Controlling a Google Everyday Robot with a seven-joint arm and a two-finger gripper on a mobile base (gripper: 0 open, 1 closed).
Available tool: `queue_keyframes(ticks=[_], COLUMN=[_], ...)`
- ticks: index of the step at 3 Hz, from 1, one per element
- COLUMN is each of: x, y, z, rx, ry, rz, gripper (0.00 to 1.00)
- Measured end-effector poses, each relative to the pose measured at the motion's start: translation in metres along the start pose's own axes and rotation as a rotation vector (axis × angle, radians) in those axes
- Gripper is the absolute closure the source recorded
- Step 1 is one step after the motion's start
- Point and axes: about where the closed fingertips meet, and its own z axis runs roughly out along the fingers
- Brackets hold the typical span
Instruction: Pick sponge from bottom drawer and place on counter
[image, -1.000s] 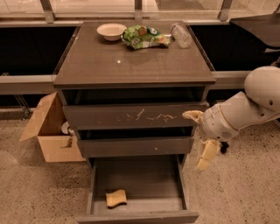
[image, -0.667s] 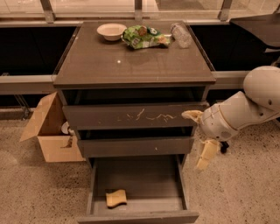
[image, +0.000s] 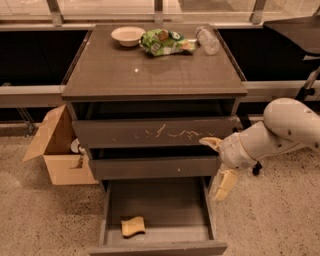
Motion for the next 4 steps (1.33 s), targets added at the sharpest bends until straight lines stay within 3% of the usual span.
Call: queue_keyframes(ticks=[2,3,4], x=[0.032,0.05,0.051], y=[-0.013,-0.019,-0.017], z=[0.077,0.117,0.124], rx=[-0.036,-0.057,-0.066], ry=[-0.114,-0.182,-0.171], rz=[-0.008,0.036,0.025], gripper=[0.0,0.0,0.0])
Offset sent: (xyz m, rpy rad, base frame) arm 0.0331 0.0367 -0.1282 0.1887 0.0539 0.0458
